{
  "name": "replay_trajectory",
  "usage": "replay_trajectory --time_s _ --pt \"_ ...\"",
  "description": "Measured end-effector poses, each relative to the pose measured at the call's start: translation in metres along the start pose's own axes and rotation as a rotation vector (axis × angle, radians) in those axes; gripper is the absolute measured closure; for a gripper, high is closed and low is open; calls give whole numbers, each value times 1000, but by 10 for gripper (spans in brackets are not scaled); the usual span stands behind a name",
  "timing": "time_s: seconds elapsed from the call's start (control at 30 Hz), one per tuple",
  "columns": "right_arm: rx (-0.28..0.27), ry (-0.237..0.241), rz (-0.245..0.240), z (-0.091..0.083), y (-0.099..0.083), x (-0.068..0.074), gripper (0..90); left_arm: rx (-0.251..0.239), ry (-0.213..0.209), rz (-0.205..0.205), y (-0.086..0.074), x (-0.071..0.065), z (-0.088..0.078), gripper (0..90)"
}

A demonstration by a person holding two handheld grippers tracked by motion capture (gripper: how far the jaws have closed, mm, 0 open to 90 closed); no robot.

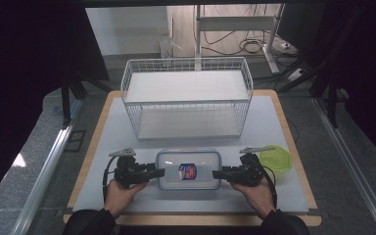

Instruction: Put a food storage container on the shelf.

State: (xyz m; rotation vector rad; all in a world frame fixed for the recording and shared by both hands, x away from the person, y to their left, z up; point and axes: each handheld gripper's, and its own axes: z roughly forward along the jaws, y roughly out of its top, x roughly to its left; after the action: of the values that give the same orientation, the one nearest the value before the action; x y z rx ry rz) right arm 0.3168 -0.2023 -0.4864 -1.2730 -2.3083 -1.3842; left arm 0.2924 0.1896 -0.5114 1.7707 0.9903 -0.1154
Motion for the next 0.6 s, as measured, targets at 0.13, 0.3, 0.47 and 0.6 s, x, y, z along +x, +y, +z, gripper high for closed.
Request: replay_trajectory --time_s 0.13,0.3,0.47,0.6 --pt "-26 -5 -11 -2 2 1 525 -15 7 15 4 -2 -1 497" --pt "-65 2 -39 -8 11 6 527 -47 12 42 14 -7 -7 497" --pt "-92 14 -54 -12 19 10 533 -62 11 58 23 -8 -14 497" --pt "-109 17 -72 -14 30 15 533 -73 22 75 32 -10 -20 497"
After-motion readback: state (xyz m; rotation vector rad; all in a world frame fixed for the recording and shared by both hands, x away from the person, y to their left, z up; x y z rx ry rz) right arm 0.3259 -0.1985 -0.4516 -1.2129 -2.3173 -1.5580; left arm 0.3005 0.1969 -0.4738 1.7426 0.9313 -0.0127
